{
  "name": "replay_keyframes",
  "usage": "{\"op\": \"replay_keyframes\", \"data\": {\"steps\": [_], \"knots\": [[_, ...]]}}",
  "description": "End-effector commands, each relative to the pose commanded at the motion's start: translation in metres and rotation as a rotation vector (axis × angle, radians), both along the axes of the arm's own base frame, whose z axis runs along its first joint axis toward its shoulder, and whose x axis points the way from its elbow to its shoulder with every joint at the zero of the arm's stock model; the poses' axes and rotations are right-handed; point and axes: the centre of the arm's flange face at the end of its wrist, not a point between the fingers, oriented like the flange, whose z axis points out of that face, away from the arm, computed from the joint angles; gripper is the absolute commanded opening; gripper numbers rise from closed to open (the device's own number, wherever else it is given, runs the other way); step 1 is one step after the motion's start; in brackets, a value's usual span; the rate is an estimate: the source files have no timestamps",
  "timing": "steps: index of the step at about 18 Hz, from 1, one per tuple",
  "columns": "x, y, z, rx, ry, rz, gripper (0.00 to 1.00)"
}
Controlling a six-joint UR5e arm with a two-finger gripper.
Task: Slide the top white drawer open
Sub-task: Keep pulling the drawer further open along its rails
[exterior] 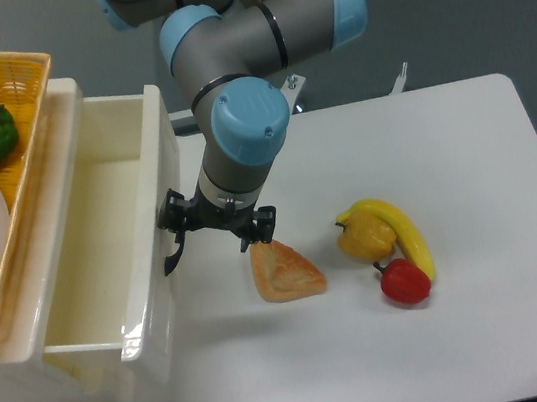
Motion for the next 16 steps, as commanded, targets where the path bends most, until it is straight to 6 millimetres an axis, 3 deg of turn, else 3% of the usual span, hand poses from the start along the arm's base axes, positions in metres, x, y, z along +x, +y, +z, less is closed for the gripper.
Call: {"op": "replay_keyframes", "data": {"steps": [4,7,16], "knots": [[-0.003,0.001,-0.001,-0.006,0.007,-0.001,1.00],[-0.018,-0.007,0.005,-0.006,0.022,0.009,1.00],[-0.025,-0.010,0.008,-0.004,0.036,0.007,1.00]]}}
